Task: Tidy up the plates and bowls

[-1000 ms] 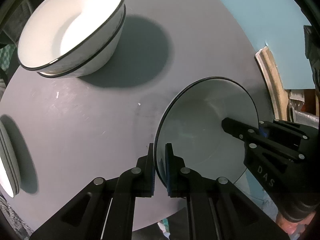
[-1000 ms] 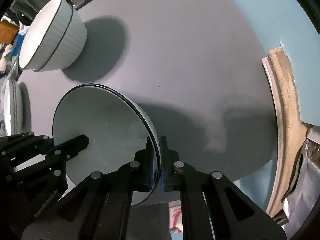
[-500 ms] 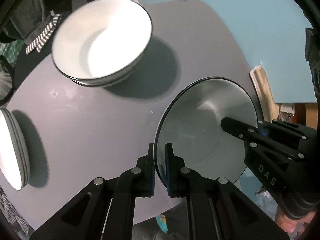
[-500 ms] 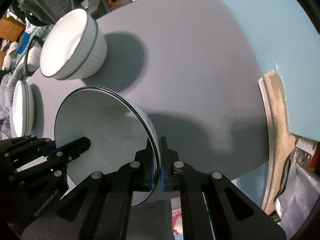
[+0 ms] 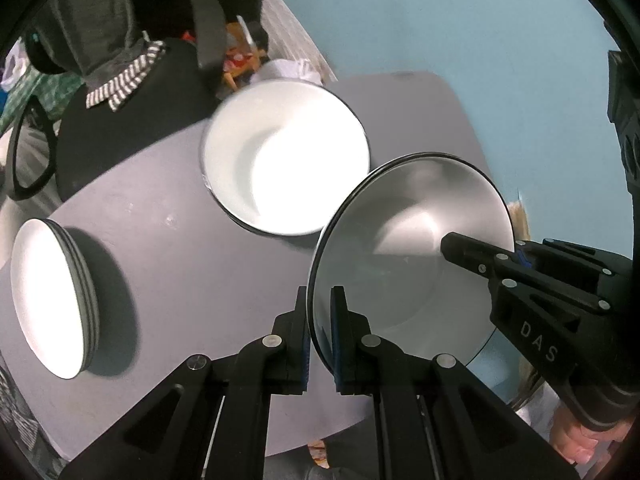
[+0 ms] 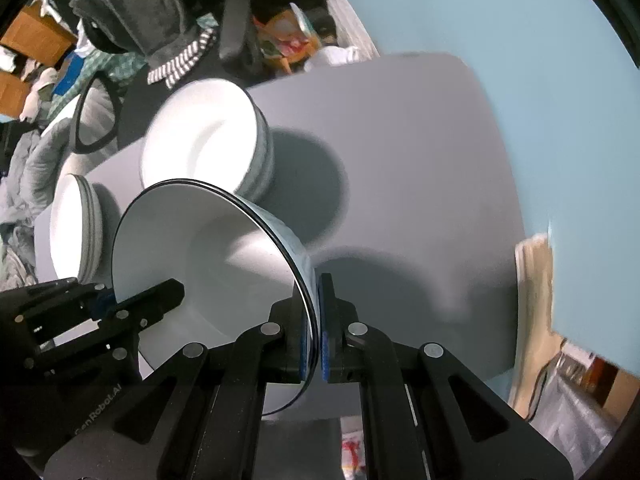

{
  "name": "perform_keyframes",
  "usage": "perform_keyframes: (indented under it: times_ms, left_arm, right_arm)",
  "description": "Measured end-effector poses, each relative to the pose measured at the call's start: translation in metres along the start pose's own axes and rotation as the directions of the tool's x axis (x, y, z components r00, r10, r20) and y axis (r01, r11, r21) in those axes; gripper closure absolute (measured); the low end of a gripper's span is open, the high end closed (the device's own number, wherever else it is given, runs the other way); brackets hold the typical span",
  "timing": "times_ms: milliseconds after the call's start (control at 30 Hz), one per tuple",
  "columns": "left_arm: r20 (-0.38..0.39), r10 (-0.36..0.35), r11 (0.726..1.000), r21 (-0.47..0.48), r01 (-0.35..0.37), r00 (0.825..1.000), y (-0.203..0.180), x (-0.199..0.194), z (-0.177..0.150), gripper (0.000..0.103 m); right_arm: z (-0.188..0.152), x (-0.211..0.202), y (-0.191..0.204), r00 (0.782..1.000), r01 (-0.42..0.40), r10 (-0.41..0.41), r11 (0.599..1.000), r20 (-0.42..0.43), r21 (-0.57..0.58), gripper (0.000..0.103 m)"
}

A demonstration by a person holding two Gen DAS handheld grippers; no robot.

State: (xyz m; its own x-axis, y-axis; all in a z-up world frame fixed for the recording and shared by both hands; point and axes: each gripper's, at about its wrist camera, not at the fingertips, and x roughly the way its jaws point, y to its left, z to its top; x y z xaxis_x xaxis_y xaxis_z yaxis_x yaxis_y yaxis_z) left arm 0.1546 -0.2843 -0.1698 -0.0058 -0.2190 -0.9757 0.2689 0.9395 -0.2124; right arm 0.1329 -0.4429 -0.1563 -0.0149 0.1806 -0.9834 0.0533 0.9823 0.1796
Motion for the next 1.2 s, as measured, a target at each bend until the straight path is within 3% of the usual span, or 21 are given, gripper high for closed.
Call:
perform_keyframes:
  times_ms: [533,1200]
  left_arm:
    - [0.037,0.042,0.996,-0.081,-0.039,0.998,0.035,-0.011,0.041,0.095]
    - [-0.026,0.107,0.987,-0.114,-0.109,0.994,0.053,0.018,0.067,0.094]
  right_arm:
    - [0.06,-0.003,0.038,1.0,0.005,-0.004,0.994,0.009,-0.111,0.098]
    - [0.097,0.035,0.045,0.997,-0.014,0.002,0.988,-0.078,-0.151,0.098]
